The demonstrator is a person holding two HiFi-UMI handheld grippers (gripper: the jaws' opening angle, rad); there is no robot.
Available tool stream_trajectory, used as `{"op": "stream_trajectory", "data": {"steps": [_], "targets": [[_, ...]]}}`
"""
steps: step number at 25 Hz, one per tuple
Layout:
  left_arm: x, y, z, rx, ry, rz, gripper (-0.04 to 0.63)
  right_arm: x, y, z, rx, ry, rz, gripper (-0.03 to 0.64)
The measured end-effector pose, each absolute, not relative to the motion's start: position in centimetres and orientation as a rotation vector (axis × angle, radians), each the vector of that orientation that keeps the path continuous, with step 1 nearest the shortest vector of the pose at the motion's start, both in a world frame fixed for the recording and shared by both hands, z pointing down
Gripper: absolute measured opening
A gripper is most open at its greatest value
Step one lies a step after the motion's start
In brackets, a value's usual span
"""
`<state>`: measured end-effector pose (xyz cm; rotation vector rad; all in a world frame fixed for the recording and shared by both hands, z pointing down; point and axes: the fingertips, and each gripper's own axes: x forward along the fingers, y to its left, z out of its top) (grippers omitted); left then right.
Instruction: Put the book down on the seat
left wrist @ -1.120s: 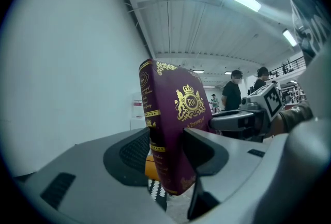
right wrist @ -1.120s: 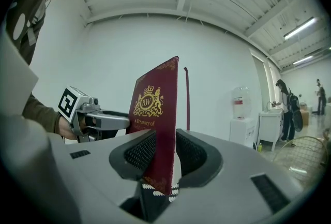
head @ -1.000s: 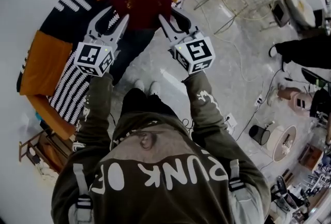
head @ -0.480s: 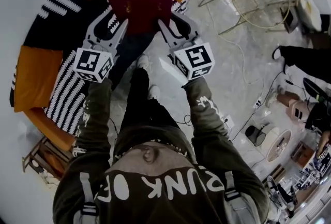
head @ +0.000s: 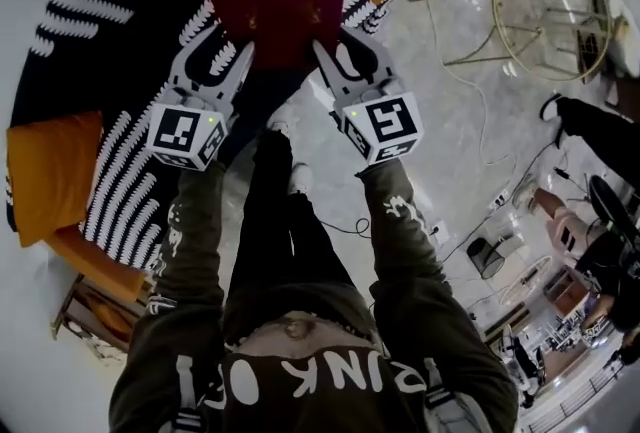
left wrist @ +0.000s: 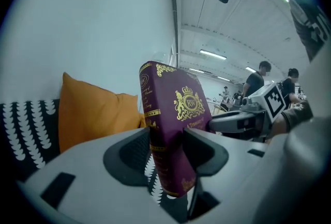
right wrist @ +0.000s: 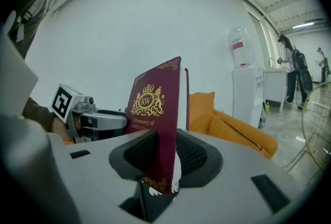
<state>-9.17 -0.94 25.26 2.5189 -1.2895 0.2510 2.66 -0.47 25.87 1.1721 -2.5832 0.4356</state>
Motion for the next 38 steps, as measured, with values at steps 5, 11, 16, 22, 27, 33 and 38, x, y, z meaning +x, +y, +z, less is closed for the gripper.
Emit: {"op": "stream_trajectory", "data": {"steps": [5, 11, 16, 22, 27, 33, 38], "targets": [[-7.7, -2.7, 32.1, 2.478, -1.27, 0.312, 0.184, 4.1, -1.9, 32.9, 1.168, -2.542, 0.536, 0.13], [-8.7, -5.3, 38.7, 2.434, -1.247, 0.366, 0.184, 3.1, -4.1, 39.8, 1.163, -2.488, 0.632, 0.132], [-10.0, -7.0, 46.2, 2.382, -1.225, 0.411, 0.184, 1.7, -5.8, 47.3, 1.13, -2.432, 0.698, 0.13], [-9.7, -8.2, 50.5, 2.35, -1.216, 0.437, 0.186, 1.9, -7.2, 51.4, 1.13, -2.391, 0.731, 0.13], [-9.5, -10.3, 52.0, 2.347, -1.196, 0.408, 0.189, 2.1, -9.2, 52.9, 1.141, -2.383, 0.752, 0.14], [-10.4, -12.3, 53.1, 2.395, -1.182, 0.52, 0.187, 0.8, -11.3, 53.6, 1.096, -2.379, 0.748, 0.152], [-10.2, -13.6, 54.4, 2.439, -1.173, 0.452, 0.171, 1.4, -12.9, 54.9, 1.107, -2.393, 0.671, 0.161]]}}
